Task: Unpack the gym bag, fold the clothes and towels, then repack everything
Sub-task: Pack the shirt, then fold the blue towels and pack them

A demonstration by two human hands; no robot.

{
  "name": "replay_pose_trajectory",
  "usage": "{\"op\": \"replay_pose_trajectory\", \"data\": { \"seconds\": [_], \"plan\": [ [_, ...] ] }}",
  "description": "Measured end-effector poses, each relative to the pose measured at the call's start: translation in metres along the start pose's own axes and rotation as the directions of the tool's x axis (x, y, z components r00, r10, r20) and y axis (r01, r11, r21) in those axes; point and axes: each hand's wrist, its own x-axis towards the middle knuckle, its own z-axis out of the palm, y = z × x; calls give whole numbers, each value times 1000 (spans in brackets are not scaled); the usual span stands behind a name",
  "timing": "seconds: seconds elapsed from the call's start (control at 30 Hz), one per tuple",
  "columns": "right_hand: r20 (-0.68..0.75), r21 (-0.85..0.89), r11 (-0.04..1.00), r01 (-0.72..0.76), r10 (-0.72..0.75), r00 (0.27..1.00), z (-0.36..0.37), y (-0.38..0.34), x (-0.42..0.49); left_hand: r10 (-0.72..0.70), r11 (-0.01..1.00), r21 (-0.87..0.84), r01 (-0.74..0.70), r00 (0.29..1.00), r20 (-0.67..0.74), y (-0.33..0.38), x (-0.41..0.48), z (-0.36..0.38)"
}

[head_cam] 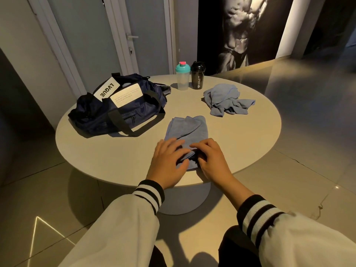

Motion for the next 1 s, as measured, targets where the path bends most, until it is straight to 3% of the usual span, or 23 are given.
{"op": "replay_pose_trajectory", "data": {
  "seconds": [0.1,0.33,0.53,0.63,0.87,1.0],
  "plan": [
    [-4,69,997,-31,32,999,-4,-5,-2,-30,994,-102,33,999,33,0,-1,0],
    [64,97,986,-136,130,989,-20,1,-22,-136,983,-121,140,990,39,-1,3,-2],
    [36,50,988,-144,143,989,-16,-1,-20,-51,997,-57,53,998,37,2,0,-2],
    [-45,-73,982,-174,171,984,-9,-2,-21,-20,998,-51,23,998,60,4,-1,-1],
    [-111,11,974,-226,226,968,-10,-7,-27,-35,996,-84,40,998,58,6,-3,-4],
    [-84,-16,988,-157,155,984,-10,-11,-30,-28,993,-116,37,996,85,7,-3,-5]
  ]
}}
